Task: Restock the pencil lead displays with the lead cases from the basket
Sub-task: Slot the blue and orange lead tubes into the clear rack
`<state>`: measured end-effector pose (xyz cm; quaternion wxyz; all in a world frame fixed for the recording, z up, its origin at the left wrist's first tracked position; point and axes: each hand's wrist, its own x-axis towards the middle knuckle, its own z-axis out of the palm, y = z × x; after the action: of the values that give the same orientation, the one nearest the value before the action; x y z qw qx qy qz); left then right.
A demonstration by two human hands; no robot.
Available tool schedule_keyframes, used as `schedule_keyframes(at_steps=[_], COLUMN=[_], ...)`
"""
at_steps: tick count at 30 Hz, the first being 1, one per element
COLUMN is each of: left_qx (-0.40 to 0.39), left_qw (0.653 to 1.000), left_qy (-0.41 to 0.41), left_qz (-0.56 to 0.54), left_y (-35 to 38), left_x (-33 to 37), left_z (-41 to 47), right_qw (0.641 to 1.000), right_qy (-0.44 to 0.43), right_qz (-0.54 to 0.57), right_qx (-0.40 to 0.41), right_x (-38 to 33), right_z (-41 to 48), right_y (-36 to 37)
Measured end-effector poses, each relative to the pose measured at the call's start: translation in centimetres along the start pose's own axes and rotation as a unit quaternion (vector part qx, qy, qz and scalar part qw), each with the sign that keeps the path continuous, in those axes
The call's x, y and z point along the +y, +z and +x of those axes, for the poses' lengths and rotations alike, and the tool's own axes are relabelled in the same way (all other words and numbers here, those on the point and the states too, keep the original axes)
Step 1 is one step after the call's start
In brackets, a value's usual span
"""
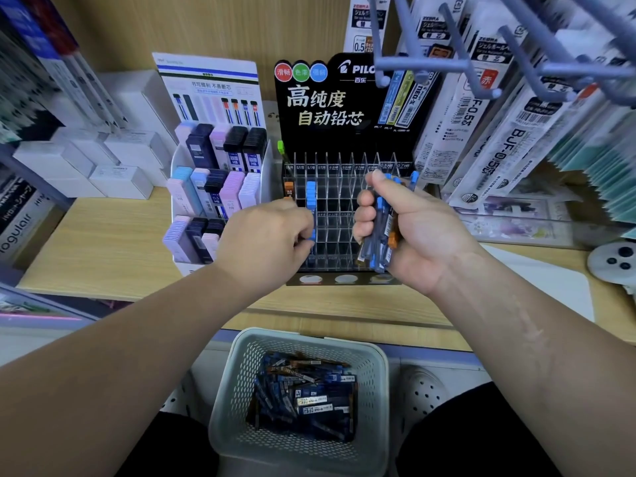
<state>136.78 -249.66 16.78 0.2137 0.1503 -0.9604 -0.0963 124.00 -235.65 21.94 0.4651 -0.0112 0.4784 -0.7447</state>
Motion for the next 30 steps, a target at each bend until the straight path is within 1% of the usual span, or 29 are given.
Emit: schedule_keyframes(at_steps=[4, 5, 6, 7, 8, 10, 11, 13, 16, 18, 20, 24, 27, 30], left_qx=[-0.003, -0.002, -0.002, -0.002, -0.012, -0.07, -0.103, -0.136, -0.132, -0.128, -0.126, -0.131, -0.155, -0.17], left_qw=[1.0, 0.998, 0.992, 0.975, 0.947, 0.879, 0.853, 0.822, 0.762, 0.734, 0.721, 0.708, 0.703, 0.707], left_qy=[-0.015, -0.039, -0.075, -0.118, -0.166, -0.25, -0.272, -0.293, -0.34, -0.362, -0.371, -0.379, -0.376, -0.372], left_qz=[-0.008, -0.042, -0.105, -0.189, -0.275, -0.401, -0.434, -0.47, -0.535, -0.56, -0.571, -0.581, -0.583, -0.577], left_y=[-0.9, -1.3, -1.9, -2.4, -2.9, -3.6, -3.5, -3.1, -2.7, -2.8, -2.9, -2.9, -2.9, -2.9], left_x=[0.6, 1.0, 1.7, 2.5, 3.4, 5.3, 6.0, 6.6, 6.5, 6.5, 6.6, 6.5, 6.3, 6.2], left_z=[0.3, 0.5, 0.7, 0.9, 1.1, 1.2, 1.1, 0.7, 0.7, 0.8, 0.8, 0.9, 1.0, 1.1], right_qw=[1.0, 1.0, 1.0, 1.0, 1.0, 0.999, 0.999, 0.999, 0.999, 0.999, 0.999, 0.998, 0.998, 0.997], right_qy=[-0.005, -0.009, -0.014, -0.02, -0.026, -0.036, -0.038, -0.041, -0.041, -0.041, -0.042, -0.044, -0.046, -0.05], right_qz=[0.011, 0.013, 0.013, 0.012, 0.009, 0.005, 0.007, 0.015, 0.012, 0.011, 0.01, 0.022, 0.017, 0.02], right_qx=[-0.007, -0.005, -0.003, 0.001, 0.005, 0.014, 0.016, 0.014, 0.017, 0.021, 0.028, 0.037, 0.044, 0.047], right_x=[0.0, 0.0, 0.1, 0.1, 0.1, 0.1, 0.1, 0.2, 0.3, 0.3, 0.3, 0.2, 0.0, 0.0], right_z=[0.0, 0.1, 0.1, 0.2, 0.3, 0.5, 0.5, 0.6, 0.6, 0.5, 0.4, 0.3, 0.4, 0.3], right_y=[0.0, 0.0, 0.0, 0.0, 0.0, 0.0, 0.0, 0.0, -0.1, -0.1, -0.1, 0.0, 0.0, 0.1])
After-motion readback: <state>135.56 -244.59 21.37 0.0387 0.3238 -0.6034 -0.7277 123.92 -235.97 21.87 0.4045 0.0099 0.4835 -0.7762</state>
